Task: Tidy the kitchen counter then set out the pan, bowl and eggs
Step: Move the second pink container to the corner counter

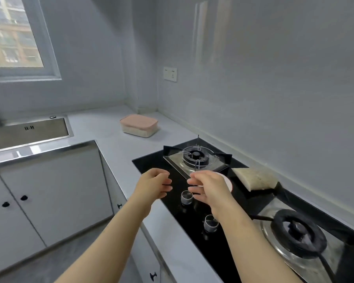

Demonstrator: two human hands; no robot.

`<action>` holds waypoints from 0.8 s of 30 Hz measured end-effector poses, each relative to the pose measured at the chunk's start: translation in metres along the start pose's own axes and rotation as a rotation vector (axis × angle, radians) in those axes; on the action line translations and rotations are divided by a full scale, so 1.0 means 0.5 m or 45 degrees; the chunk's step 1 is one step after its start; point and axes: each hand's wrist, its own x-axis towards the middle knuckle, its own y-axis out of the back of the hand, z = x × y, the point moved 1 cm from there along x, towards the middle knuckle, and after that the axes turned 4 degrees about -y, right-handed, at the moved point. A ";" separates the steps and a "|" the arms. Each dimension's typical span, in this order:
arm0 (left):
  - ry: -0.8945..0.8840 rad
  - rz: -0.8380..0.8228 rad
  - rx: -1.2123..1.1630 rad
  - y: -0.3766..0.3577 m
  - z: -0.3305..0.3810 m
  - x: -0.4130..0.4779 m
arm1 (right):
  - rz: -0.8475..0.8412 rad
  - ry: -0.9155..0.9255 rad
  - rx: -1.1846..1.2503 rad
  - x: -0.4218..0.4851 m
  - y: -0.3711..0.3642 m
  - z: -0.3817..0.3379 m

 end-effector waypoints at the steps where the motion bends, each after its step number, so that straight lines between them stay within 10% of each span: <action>1: -0.003 0.007 -0.015 0.016 0.001 0.016 | 0.004 0.022 -0.017 0.017 -0.014 -0.007; 24: 0.001 0.084 0.020 0.475 0.045 0.673 | 0.058 -0.062 0.165 0.562 -0.557 -0.160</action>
